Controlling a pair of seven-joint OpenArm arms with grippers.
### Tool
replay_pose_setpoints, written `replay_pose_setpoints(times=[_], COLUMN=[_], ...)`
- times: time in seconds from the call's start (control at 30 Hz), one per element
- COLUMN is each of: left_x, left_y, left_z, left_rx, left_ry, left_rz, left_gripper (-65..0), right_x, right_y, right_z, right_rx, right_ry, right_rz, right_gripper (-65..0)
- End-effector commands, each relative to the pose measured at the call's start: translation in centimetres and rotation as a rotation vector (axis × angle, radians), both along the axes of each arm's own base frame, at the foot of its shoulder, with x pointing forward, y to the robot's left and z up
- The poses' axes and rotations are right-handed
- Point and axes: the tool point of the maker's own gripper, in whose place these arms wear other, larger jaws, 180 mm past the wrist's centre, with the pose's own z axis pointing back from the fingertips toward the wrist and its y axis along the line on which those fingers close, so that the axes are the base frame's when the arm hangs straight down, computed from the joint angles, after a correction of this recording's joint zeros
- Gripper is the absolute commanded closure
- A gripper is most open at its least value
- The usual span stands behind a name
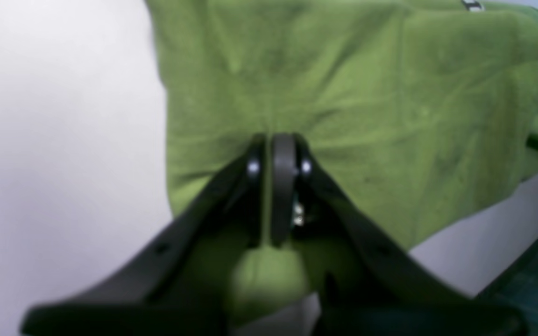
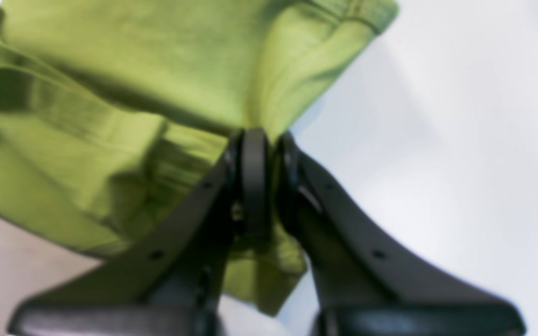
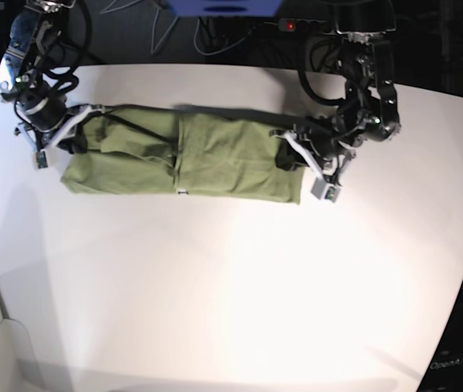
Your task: Fold the T-shirt properly
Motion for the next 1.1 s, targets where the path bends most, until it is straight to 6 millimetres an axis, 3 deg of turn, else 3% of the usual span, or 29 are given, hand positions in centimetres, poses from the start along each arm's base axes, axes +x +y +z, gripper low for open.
replay_pose_setpoints(times=[0.0,0.13,0.23,0.37,0.8,1.07], left_x=[-0.7,-0.7,-0.7,-0.3,0.7,0.7], left_y=[0.5,0.4,0.3,0.3,-0.8,-0.8], left_z=[-0.8,-0.8,-0.9,-0.6,0.2,0.3], left_rx=[0.05,0.048,0.047,0.038,0.014,0.014], left_ry=[0.044,0.047,0.05,0.039,0.015,0.01], left_rz=[-0.012,-0.012,-0.008,-0.005,-0.007,-0.009], left_gripper=[-2.8,-2.8,-2.8,-2.8,-2.8,-2.8], right_x=[1.7,3.1,3.3,3.5,2.2,2.3], right_y=[-0.2,0.7,2.5,5.4,18.7,24.0], right_z=[2.9,8.1,9.7,9.2,9.1,10.1], right_rx=[-0.019,-0.106,-0.147,-0.123,0.07,0.122], right_ry=[-0.102,-0.223,-0.225,-0.208,-0.224,-0.224], right_rz=[0.018,0.075,0.137,0.217,0.501,0.604], right_gripper=[-0.9,-0.9,-0.9,-0.7,-0.7,-0.7])
